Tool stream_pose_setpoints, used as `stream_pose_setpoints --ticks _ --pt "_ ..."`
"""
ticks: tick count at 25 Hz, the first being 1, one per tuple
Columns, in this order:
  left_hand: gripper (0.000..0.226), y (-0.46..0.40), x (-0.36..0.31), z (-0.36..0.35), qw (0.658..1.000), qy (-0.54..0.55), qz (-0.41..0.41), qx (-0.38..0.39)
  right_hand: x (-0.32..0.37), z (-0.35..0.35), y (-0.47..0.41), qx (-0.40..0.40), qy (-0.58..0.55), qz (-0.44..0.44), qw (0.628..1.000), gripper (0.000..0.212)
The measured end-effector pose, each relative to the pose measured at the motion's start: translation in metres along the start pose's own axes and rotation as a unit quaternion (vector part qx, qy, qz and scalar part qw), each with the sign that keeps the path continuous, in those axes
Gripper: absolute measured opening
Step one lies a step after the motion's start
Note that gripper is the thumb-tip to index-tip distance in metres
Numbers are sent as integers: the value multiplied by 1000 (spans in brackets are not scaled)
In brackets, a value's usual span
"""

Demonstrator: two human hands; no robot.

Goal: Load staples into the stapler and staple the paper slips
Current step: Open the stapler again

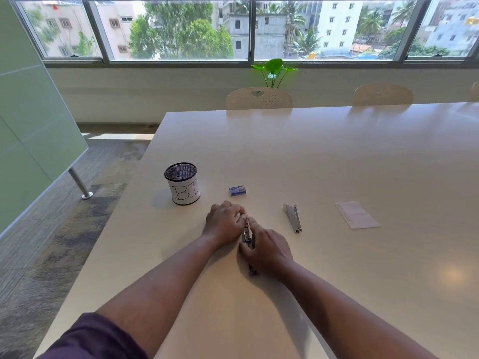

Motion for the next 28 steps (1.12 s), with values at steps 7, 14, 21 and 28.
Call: stream_pose_setpoints --ticks 7,14,21,28 --pt "26 1 12 0 998 31 -38 -32 1 -5 -6 -10 75 39 996 74" --pt "31 4 11 3 999 33 -28 -22 3 -8 -16 -9 101 52 993 74" --pt "28 4 8 5 999 31 -15 -29 5 -7 -20 -4 91 47 995 70" --pt "29 5 8 4 999 25 -10 -37 2 -6 -14 -41 30 40 998 33"
Point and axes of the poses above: each hand's wrist, its own y-axis away from the middle knuckle, its own z-axis out of the back of the hand, x = y × z, the point moved 3 cm from there along -y, towards the middle knuckle, and after that the axes turned 2 degrees about -x, right-handed, at the moved point
